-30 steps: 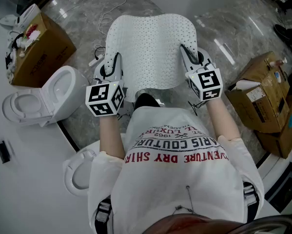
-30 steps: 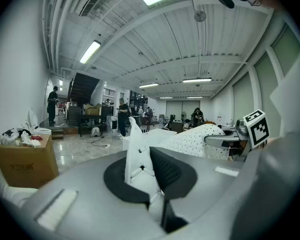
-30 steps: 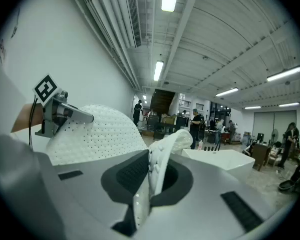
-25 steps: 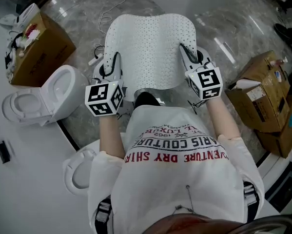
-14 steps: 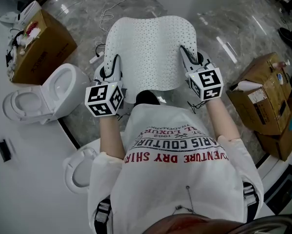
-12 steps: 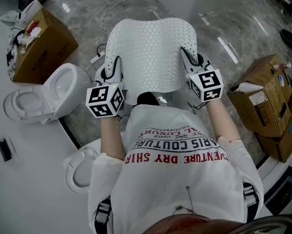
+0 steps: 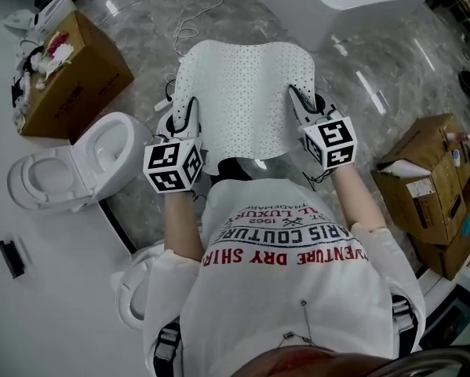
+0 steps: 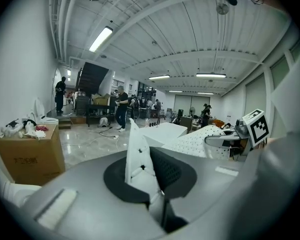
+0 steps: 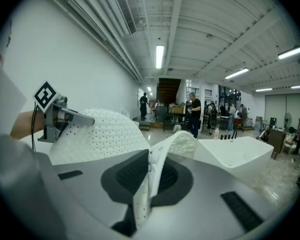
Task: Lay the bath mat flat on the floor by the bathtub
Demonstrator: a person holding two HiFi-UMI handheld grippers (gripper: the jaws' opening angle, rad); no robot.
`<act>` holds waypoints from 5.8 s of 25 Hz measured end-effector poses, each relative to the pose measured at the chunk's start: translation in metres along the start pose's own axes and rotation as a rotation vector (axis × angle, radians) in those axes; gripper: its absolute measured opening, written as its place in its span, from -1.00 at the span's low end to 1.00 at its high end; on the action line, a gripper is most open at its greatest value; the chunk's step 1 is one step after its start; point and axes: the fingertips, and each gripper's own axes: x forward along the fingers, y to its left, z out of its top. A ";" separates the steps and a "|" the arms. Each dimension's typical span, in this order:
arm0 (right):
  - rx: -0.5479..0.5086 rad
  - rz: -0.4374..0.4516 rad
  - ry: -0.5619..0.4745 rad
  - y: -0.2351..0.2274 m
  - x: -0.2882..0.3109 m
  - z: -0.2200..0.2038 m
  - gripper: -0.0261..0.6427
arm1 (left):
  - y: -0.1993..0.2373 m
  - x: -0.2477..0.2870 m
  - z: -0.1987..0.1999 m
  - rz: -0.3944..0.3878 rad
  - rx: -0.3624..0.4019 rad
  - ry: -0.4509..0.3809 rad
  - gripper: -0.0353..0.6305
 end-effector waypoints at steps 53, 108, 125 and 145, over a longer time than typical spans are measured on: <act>0.296 -0.470 0.144 -0.438 0.519 0.090 -0.88 | 0.253 0.737 0.247 -0.497 0.198 0.170 -0.83; 0.836 -0.901 0.428 -0.483 0.701 -0.533 -0.88 | 0.247 1.150 -0.325 -0.900 0.601 0.577 -0.83; 0.915 -0.892 0.629 -0.493 0.704 -0.694 -0.88 | 0.266 1.237 -0.439 -0.824 0.714 0.656 -0.83; 0.917 -0.996 0.669 -0.489 0.691 -0.777 -0.35 | 0.314 1.290 -0.511 -0.571 0.741 0.781 -0.15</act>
